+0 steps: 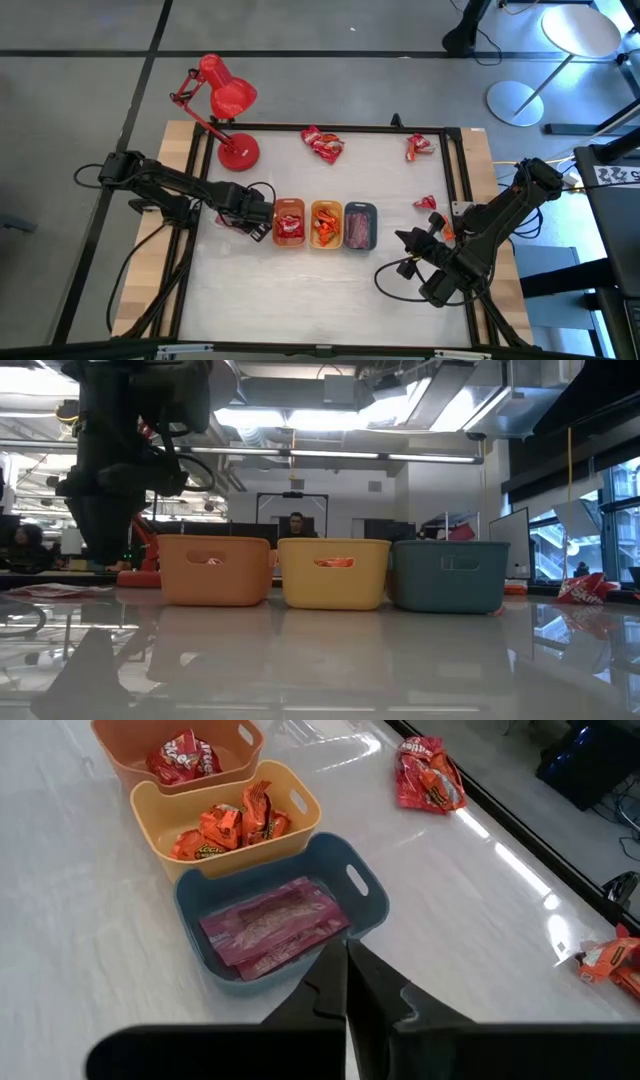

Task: Sort candy
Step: Put the pink candy into the blue bin

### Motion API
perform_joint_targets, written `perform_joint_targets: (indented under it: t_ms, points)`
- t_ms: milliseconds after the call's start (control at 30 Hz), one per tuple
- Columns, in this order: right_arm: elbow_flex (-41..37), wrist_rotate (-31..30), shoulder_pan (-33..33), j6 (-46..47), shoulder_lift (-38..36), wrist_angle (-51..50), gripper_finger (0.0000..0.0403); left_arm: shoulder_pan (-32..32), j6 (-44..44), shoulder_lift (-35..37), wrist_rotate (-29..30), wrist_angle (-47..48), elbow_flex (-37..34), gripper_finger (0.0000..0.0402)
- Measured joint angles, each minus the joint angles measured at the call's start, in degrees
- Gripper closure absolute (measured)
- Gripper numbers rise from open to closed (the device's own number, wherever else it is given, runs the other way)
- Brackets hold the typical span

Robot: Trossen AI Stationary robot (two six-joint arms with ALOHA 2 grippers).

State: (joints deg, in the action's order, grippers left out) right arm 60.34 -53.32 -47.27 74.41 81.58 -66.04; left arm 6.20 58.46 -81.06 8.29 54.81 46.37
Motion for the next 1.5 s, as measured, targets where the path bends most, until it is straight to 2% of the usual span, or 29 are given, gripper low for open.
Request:
perform_joint_targets:
  t_ms: [200, 567, 700, 867, 933, 1200, 1500]
  points:
    - [0.00, 0.00, 0.00, -0.18, 0.00, 0.00, 0.0403, -0.44, 3.44, 0.02, -1.30, -2.09, -2.26, 0.0242]
    - [0.02, 0.42, 0.02, -0.20, 0.00, 0.04, 0.0403, -0.72, 4.59, 0.24, -1.66, -9.40, -9.44, 0.0239]
    - [0.02, 0.42, 0.01, -0.20, 0.00, 0.15, 0.0403, -0.72, 3.30, 0.22, -1.53, -8.91, -9.50, 0.0273]
    - [0.02, 0.42, 0.02, -0.20, 0.00, 0.15, 0.0403, -0.79, 1.76, 0.17, -1.50, -7.84, -9.64, 0.0371]
    - [0.02, 0.40, 0.02, -0.20, 0.00, 0.15, 0.0403, -0.79, 1.18, 0.17, -1.50, -7.76, -9.66, 0.0392]
    - [0.02, 0.19, 0.02, -0.49, 0.01, 0.02, 0.0403, 1.28, 0.77, 0.02, -0.59, -2.89, -3.94, 0.0398]
    - [0.02, -0.17, 0.02, -1.42, 0.02, 0.01, 0.0403, 3.38, -1.95, 0.07, 5.79, 2.00, 5.30, 0.0401]
